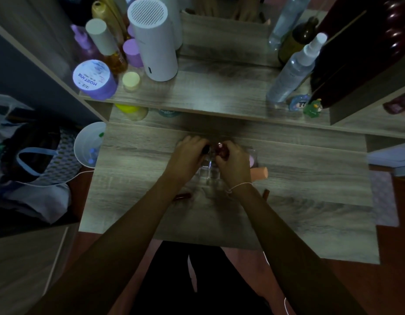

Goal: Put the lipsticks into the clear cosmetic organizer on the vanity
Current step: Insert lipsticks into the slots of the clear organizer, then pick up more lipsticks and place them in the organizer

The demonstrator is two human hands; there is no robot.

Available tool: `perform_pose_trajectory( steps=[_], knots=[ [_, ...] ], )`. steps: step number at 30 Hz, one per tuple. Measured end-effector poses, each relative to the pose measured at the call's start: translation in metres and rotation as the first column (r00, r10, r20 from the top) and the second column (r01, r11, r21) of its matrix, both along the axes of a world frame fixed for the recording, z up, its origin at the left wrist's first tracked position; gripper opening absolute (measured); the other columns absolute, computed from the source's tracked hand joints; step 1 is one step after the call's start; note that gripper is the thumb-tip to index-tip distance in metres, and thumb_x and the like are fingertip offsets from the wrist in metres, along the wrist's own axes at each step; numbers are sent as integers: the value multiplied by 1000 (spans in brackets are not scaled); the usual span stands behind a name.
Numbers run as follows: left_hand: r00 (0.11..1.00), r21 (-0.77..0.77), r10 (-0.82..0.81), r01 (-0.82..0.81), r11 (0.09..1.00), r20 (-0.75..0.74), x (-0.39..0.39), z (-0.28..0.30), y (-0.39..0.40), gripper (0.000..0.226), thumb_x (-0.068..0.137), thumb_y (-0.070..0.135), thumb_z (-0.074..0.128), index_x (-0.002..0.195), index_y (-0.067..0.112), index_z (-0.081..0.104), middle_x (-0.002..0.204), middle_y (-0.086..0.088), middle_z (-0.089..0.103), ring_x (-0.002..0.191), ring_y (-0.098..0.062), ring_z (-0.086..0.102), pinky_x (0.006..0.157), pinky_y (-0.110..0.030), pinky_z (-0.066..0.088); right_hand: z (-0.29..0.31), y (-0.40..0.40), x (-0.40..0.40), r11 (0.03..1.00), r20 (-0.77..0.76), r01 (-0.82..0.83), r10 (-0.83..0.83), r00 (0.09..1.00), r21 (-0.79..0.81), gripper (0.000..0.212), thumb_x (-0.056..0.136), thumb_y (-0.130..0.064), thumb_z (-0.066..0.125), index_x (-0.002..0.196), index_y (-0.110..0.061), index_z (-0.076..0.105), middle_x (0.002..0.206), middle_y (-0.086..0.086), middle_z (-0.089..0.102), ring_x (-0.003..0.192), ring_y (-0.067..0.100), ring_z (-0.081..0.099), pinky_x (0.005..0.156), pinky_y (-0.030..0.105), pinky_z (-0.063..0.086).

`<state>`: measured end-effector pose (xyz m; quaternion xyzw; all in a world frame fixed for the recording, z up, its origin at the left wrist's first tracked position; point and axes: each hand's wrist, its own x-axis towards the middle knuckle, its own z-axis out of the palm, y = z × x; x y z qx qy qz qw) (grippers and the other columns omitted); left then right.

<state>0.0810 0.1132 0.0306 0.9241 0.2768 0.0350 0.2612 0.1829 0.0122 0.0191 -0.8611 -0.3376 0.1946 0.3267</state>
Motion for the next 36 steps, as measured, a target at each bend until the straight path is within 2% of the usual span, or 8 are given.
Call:
perform_pose_trajectory(
  steps=[7,11,16,20,25,28,32,36],
  knots=[
    [999,27,-15,16,1000,-30,0,-3,-3,34,85,11,60,119,10,56,119,-13,56,112,-30,48,92,-49,44,6,-10,-4,998,-6,35,-35,999,56,28,79,-4,66,106,-7,66,96,14,71,89,26,64,78,20,38],
    [996,-4,34,-34,999,87,-13,5,-5,42,84,14,66,125,11,53,123,-13,55,115,-28,48,96,-42,44,10,-27,-7,999,-17,27,-27,999,42,27,82,-9,68,108,-12,64,100,9,68,95,25,61,86,34,50],
    [961,-23,199,-198,980,195,-62,9,-11,32,88,18,63,119,9,57,116,-15,60,107,-29,53,90,-41,42,13,-55,-17,997,-12,41,-40,999,64,28,82,-4,66,110,-7,63,103,12,64,88,21,63,83,36,57],
    [953,-22,275,-274,961,126,-96,0,-23,24,88,15,64,109,6,60,106,-18,62,96,-33,56,83,-40,43,11,-77,-26,995,-37,100,-100,994,2,27,84,-11,66,110,-15,64,104,11,70,95,26,65,90,43,51],
    [962,-36,263,-261,965,76,-112,-6,-36,24,87,15,64,109,7,61,105,-17,62,95,-34,57,84,-45,46,6,-98,-38,985,-28,148,-151,988,-85,19,86,-21,64,105,-22,63,105,1,69,101,22,62,108,59,28],
    [960,-53,273,-271,961,55,-114,-7,-45,19,87,16,64,103,7,63,100,-17,61,93,-33,55,81,-43,45,3,-116,-43,985,-25,172,-173,985,-27,24,81,-9,64,104,-16,65,90,3,66,85,19,61,108,54,35],
    [988,-12,139,-140,990,-62,-117,-9,-60,30,87,26,63,111,9,62,102,-16,61,93,-33,55,79,-45,47,-6,-141,-50,926,21,375,-375,927,-50,27,85,-13,60,112,-13,66,106,17,63,106,32,56,90,31,41],
    [994,53,22,-17,998,-104,-123,-17,-69,38,83,15,65,120,10,59,124,-19,59,100,-38,57,88,-45,47,-15,-154,-56,857,61,497,-494,867,-132,38,81,-22,71,113,-8,57,115,21,55,106,37,53,87,36,44]
  ],
)
